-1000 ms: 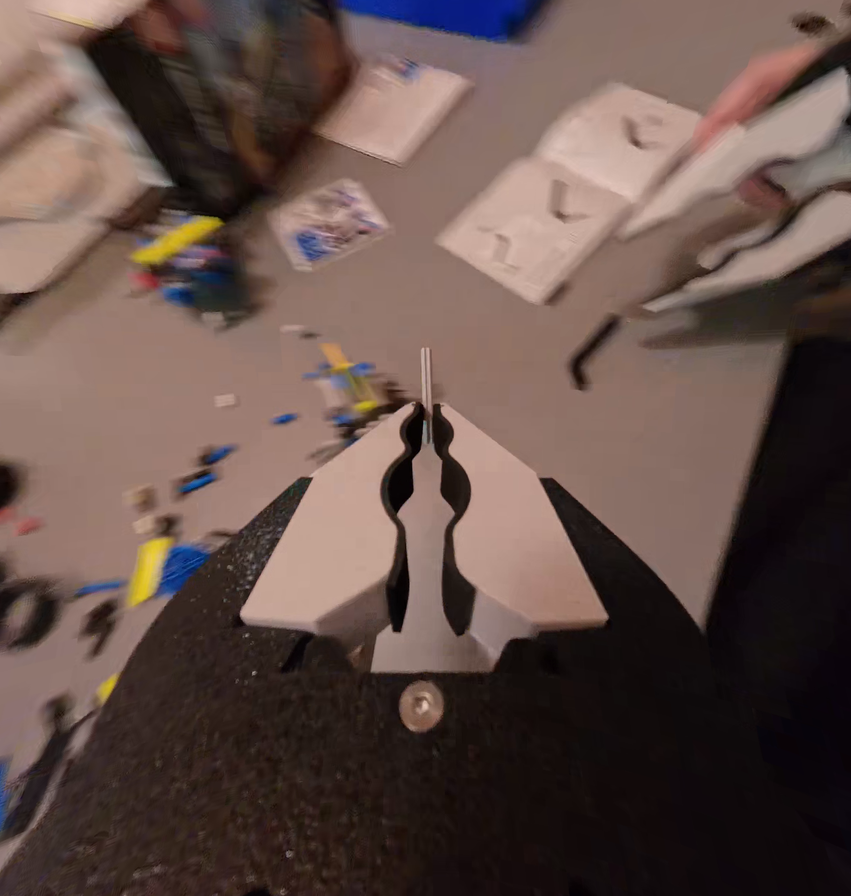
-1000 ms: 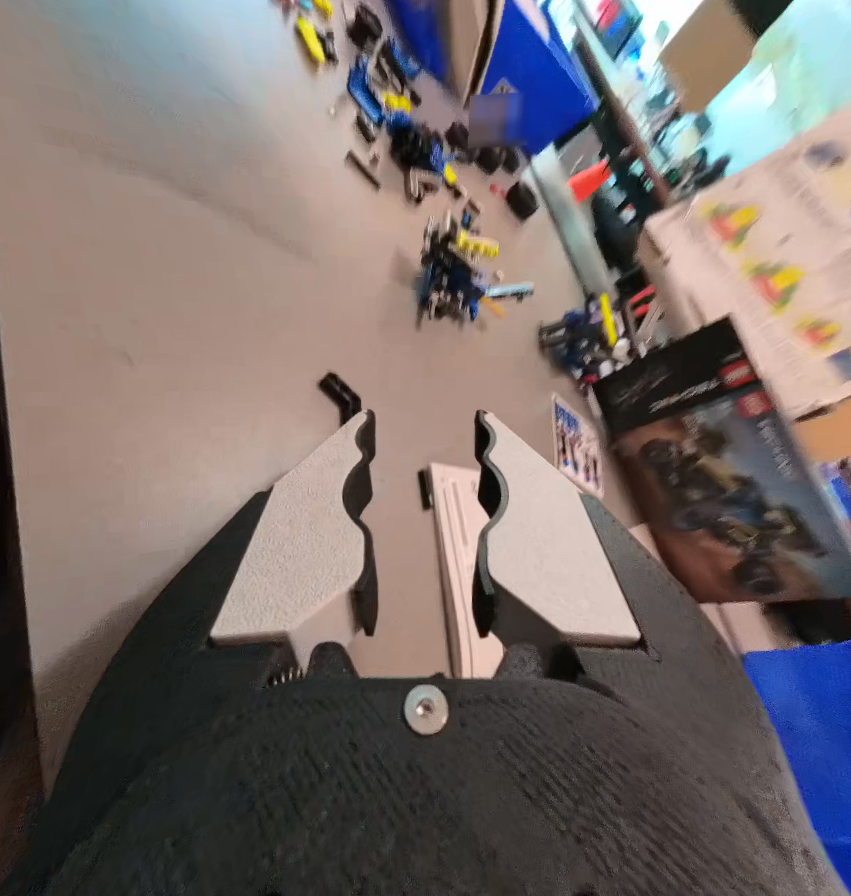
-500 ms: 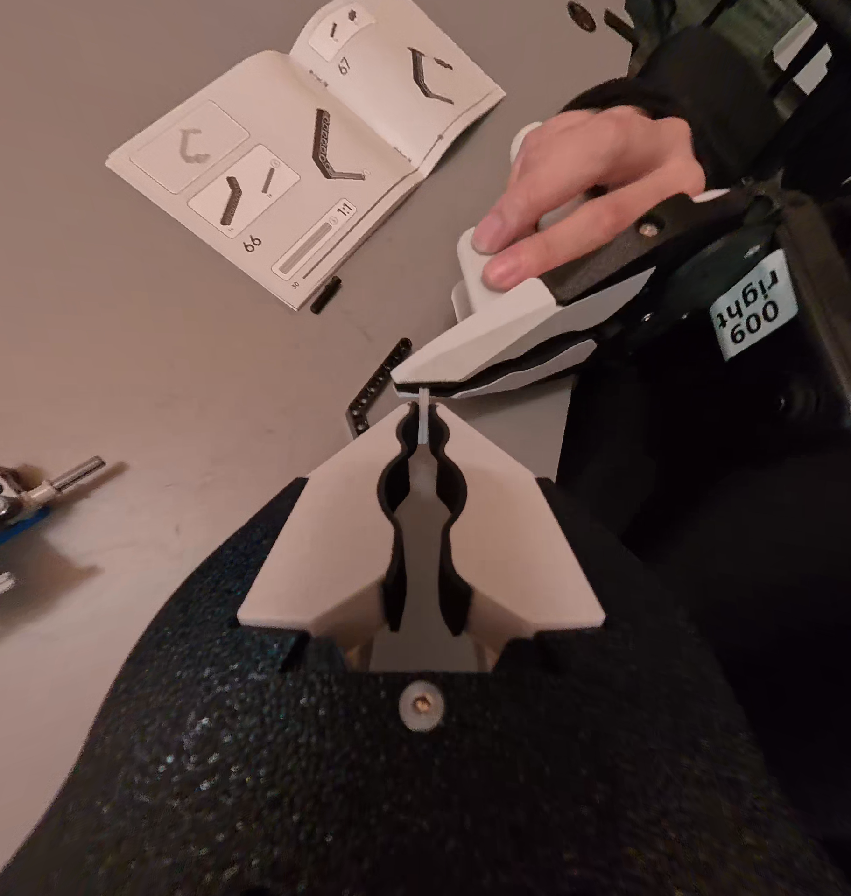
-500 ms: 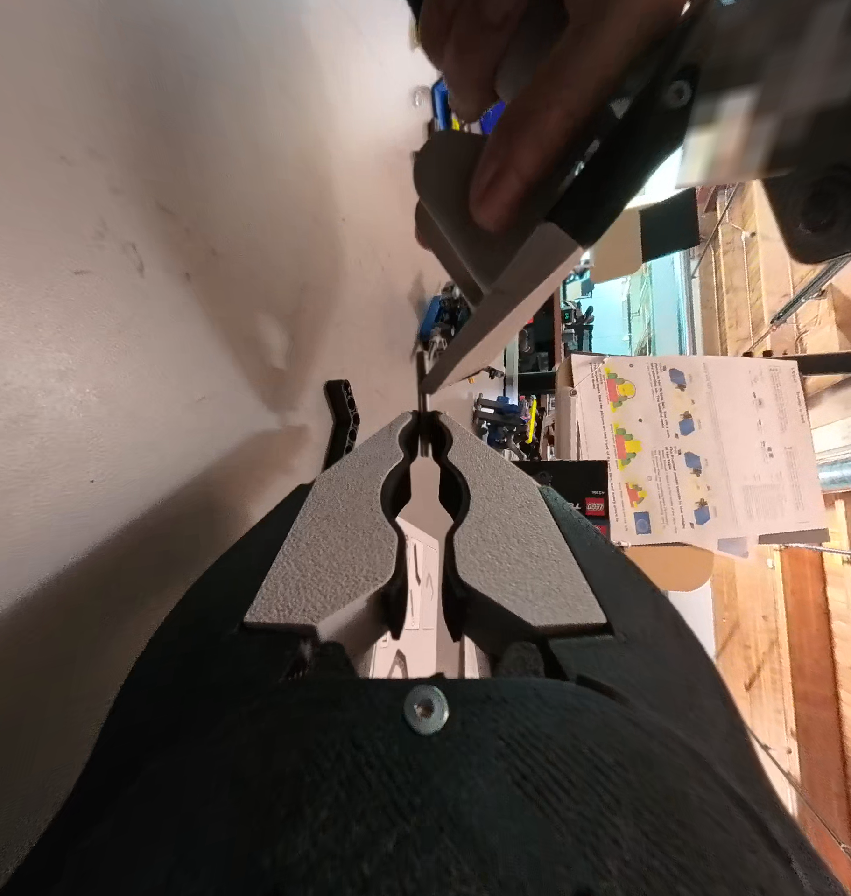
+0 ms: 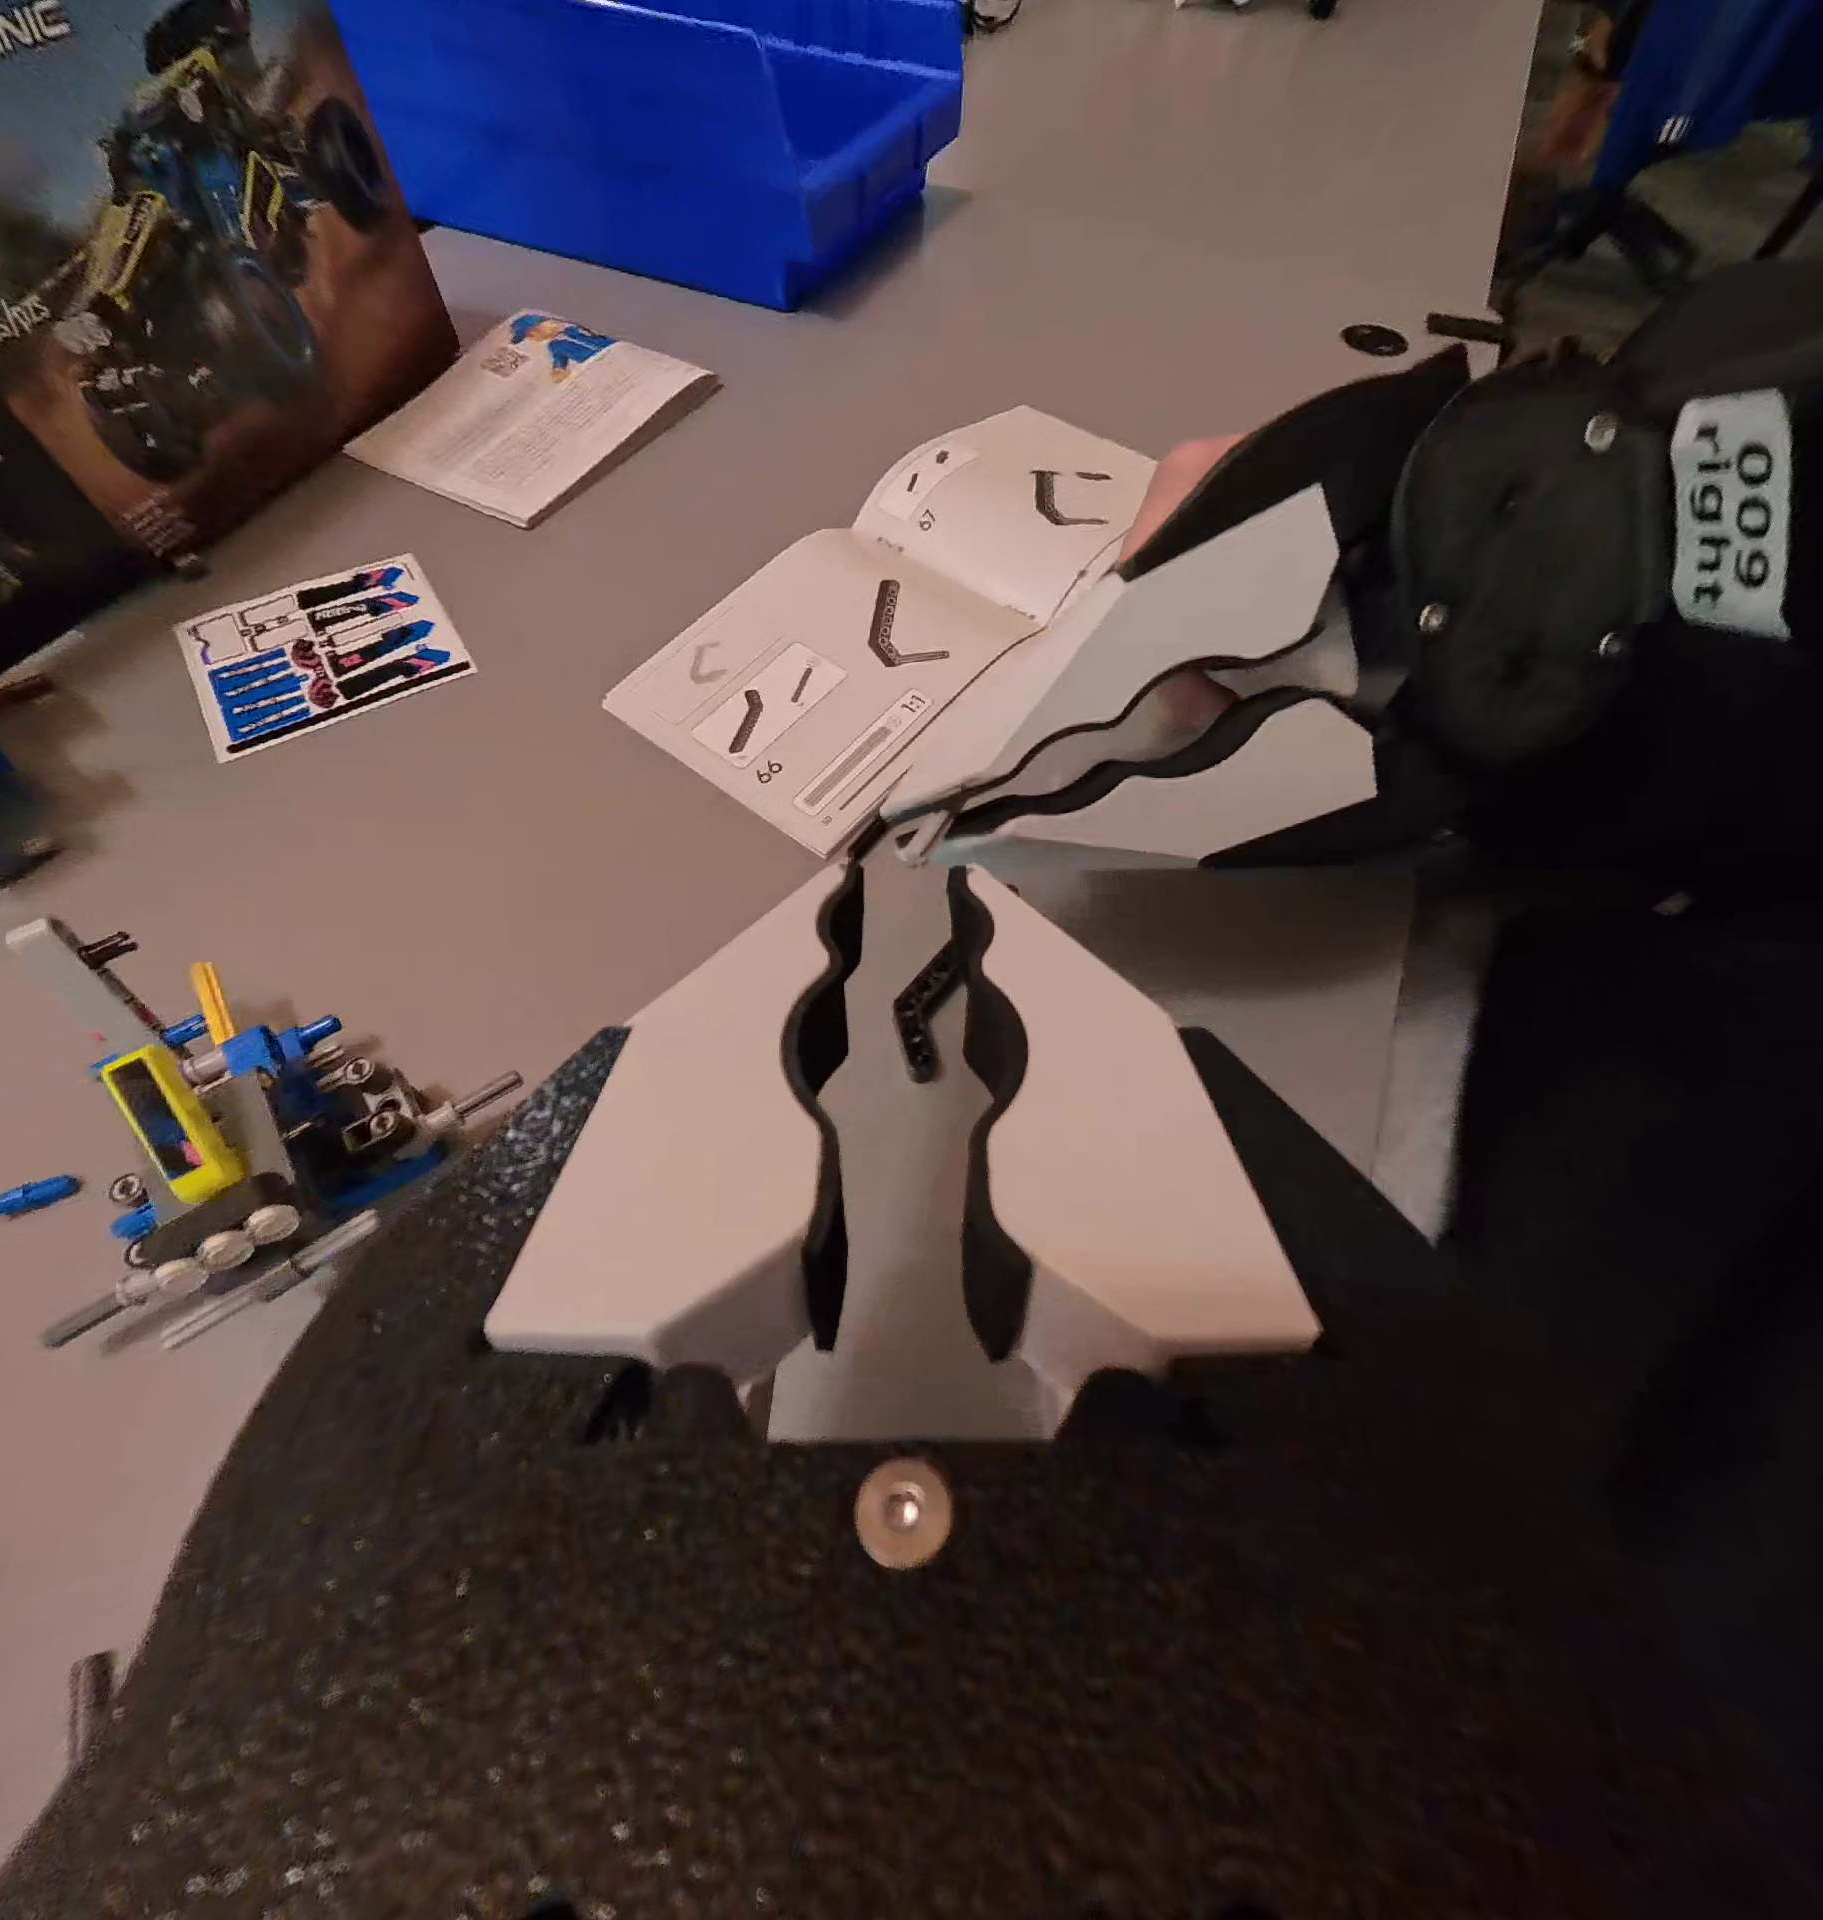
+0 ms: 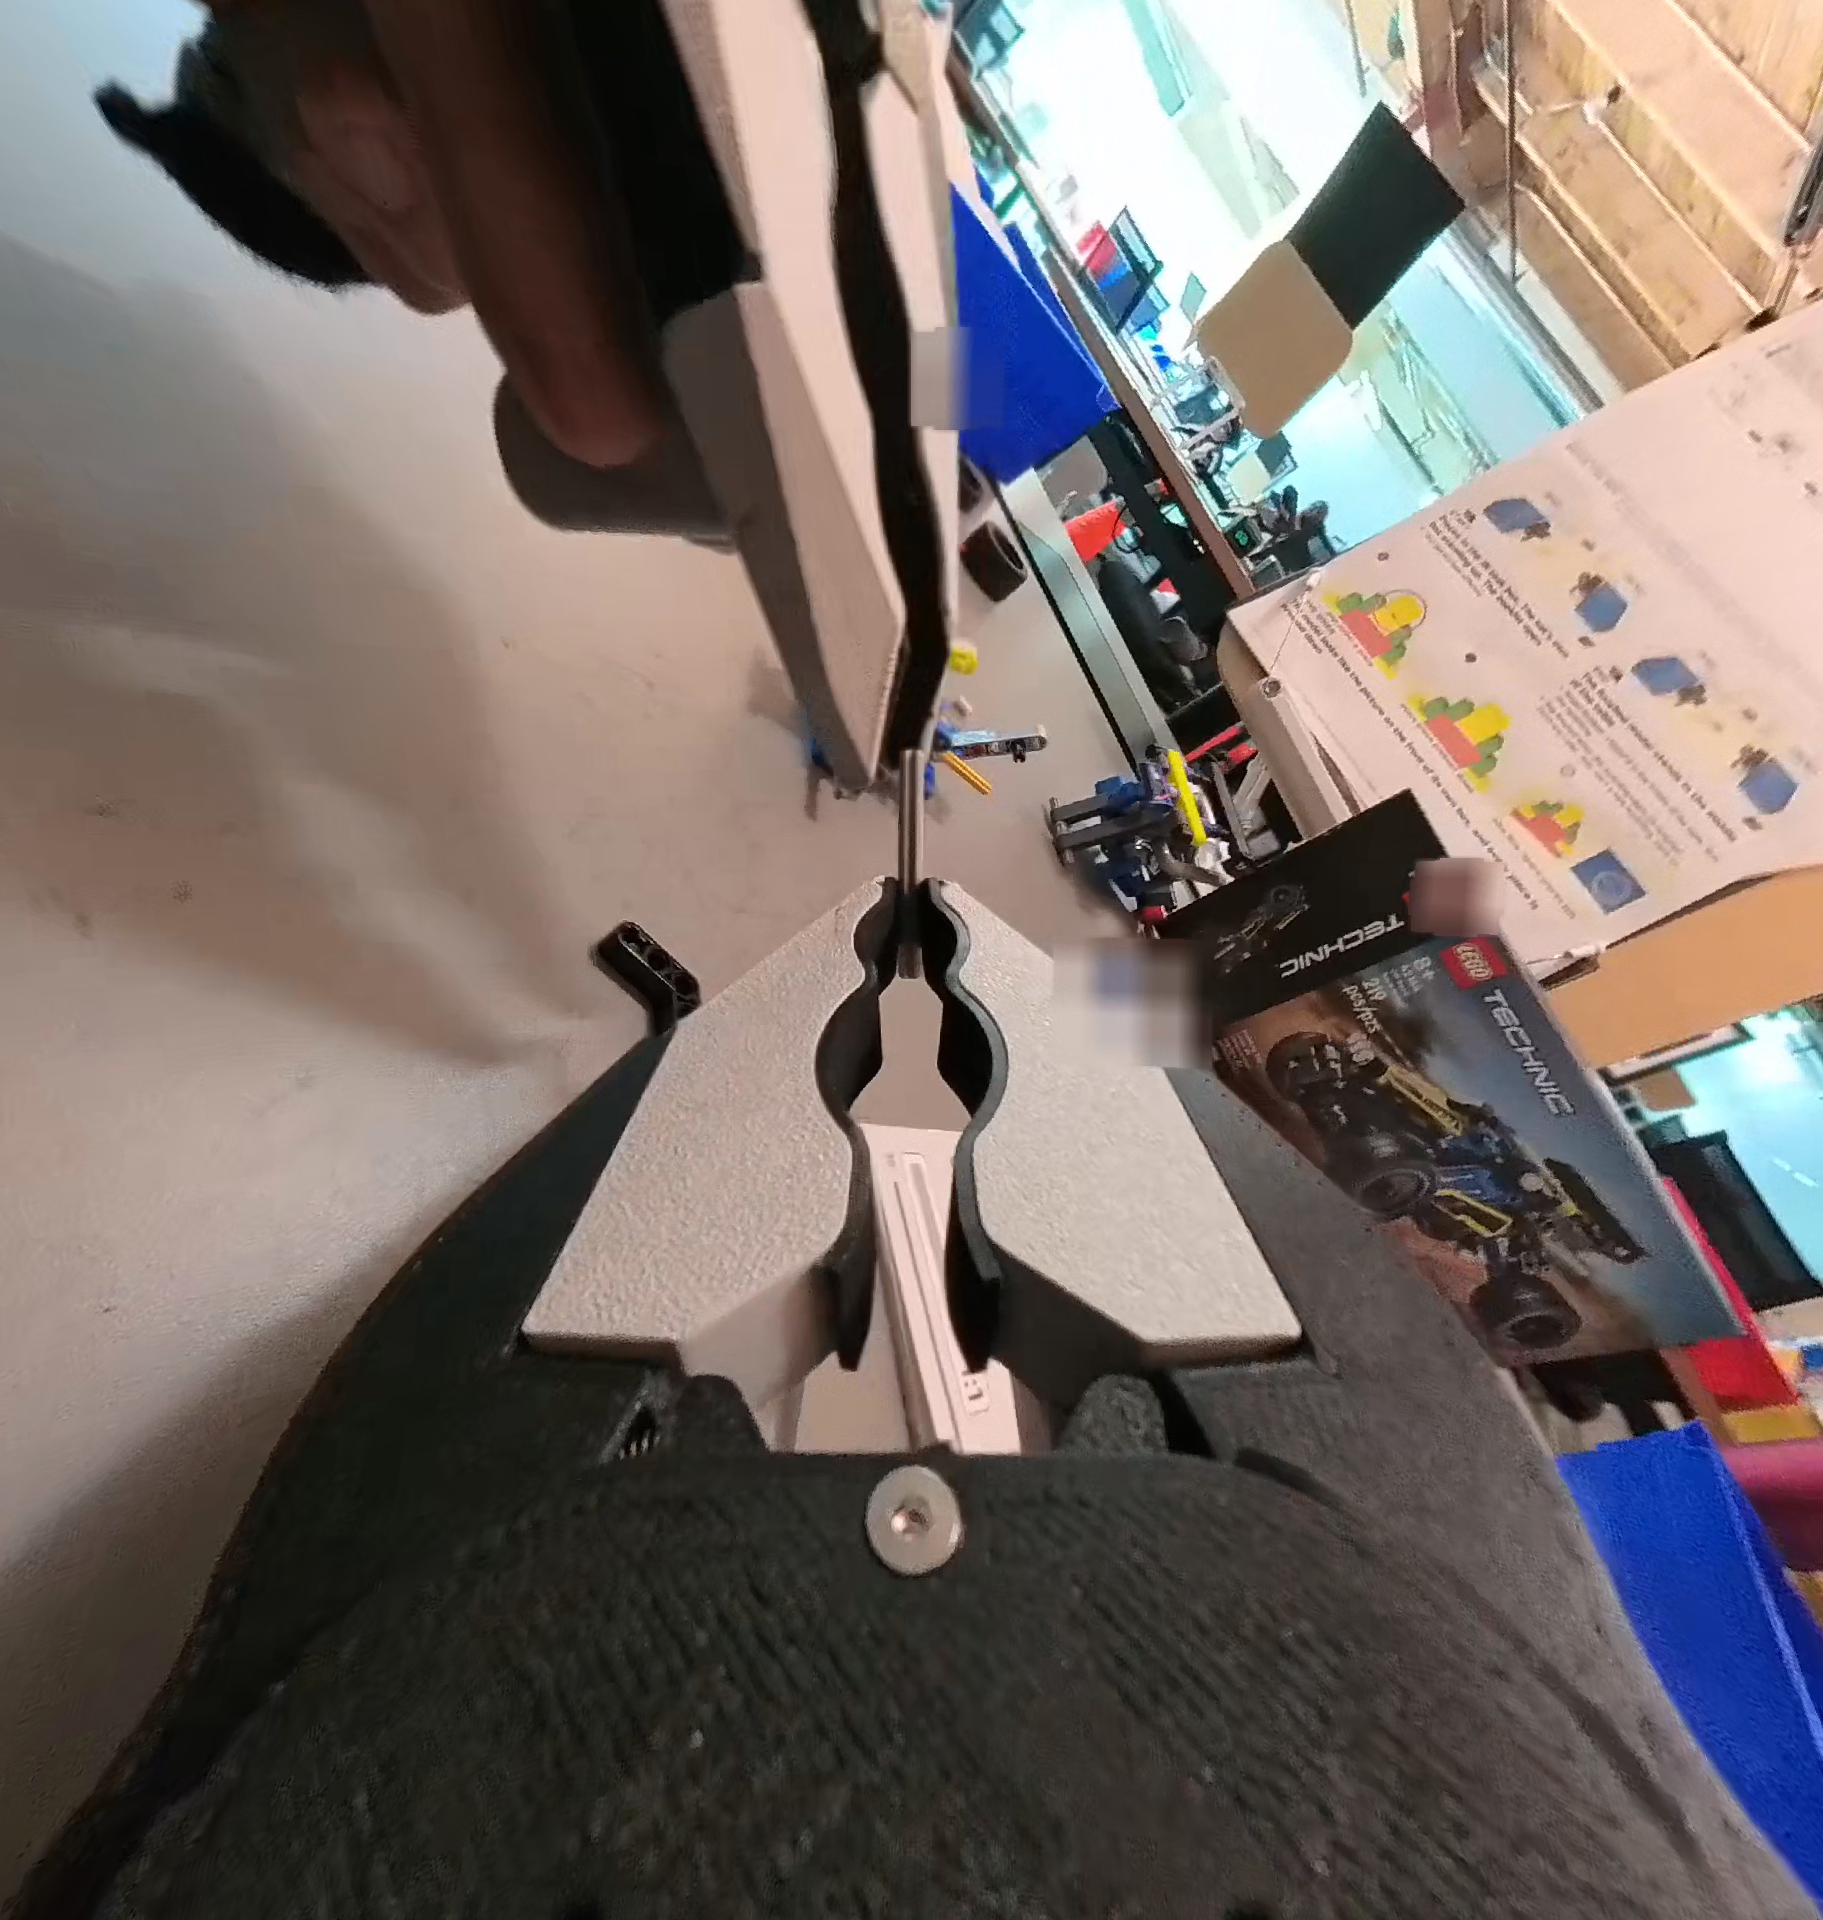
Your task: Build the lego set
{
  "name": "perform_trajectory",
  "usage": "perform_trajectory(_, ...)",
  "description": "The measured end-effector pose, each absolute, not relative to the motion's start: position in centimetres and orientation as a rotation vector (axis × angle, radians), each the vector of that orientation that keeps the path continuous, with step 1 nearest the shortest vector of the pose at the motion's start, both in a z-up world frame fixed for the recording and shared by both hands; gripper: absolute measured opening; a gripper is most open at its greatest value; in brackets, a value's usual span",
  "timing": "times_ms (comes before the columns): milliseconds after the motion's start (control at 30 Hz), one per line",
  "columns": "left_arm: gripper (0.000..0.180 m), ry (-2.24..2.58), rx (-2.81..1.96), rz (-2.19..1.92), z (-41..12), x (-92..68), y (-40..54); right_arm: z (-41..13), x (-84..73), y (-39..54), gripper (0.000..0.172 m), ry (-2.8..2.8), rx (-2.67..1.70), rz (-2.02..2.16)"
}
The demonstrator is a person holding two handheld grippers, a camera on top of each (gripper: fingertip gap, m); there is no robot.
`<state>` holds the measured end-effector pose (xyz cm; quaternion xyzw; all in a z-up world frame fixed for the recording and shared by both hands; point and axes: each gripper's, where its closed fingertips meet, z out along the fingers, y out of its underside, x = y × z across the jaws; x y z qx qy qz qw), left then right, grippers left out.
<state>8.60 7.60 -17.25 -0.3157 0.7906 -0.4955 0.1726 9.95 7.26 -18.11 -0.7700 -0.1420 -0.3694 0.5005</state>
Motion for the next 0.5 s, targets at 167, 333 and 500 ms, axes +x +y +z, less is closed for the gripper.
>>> perform_trajectory(167,0.009,2.207,-0.881,-1.462,-16.9,8.1,6.9,-17.9,9.1,7.5,0.001,-0.335,-1.843,-0.84)
perform_trajectory(333,0.001,2.237,-0.877,-1.443,-17.1,7.9,7.0,-18.2,8.9,7.8,0.001,-0.35,-1.858,-0.807)
perform_trajectory(500,0.001,2.404,-0.766,-1.321,-18.2,7.4,7.7,-20.7,8.7,6.9,0.012,-0.418,-2.023,-0.542)
